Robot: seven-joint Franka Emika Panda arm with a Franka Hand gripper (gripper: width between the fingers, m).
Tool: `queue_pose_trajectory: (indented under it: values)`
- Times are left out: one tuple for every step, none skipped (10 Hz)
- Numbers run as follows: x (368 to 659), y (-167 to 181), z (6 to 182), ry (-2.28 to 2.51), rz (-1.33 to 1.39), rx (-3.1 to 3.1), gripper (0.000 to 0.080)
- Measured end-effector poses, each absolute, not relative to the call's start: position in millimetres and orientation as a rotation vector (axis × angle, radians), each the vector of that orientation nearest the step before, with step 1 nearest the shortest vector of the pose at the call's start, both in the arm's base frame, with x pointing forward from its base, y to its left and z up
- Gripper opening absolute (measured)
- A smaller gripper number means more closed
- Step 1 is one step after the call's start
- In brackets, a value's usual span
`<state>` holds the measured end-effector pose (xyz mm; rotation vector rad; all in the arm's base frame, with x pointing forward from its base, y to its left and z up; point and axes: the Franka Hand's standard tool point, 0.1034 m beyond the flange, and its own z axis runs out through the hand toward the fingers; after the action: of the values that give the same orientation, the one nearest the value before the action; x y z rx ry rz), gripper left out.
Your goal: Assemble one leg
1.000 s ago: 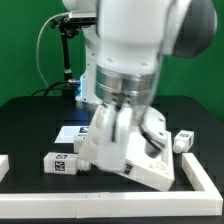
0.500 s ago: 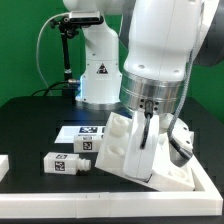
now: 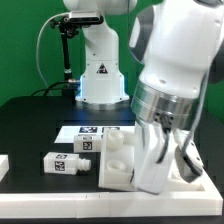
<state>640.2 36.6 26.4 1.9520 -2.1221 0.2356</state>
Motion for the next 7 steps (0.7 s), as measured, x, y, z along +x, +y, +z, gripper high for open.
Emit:
queue_pose_trajectory:
  values:
    - [641.2,36.7,19.4,-2.097,0.259,1.95,0.0058]
    - [640.8,36.1,15.2,-2.079,0.278,1.948,0.0058]
    - [642.7,36.6,15.2,-2.066,0.308,1.953,0.0058]
    - [643.7,37.5,15.2,-2.051,0.329,1.949,0.0058]
    - [644.5,37.5,16.2,-2.04,0.329,1.942,0.0058]
    - [644.5,36.9,16.5,-2.037,0.327,1.942,0.0058]
    - [642.0,36.1,14.9,-2.033,0.32,1.941,0.0058]
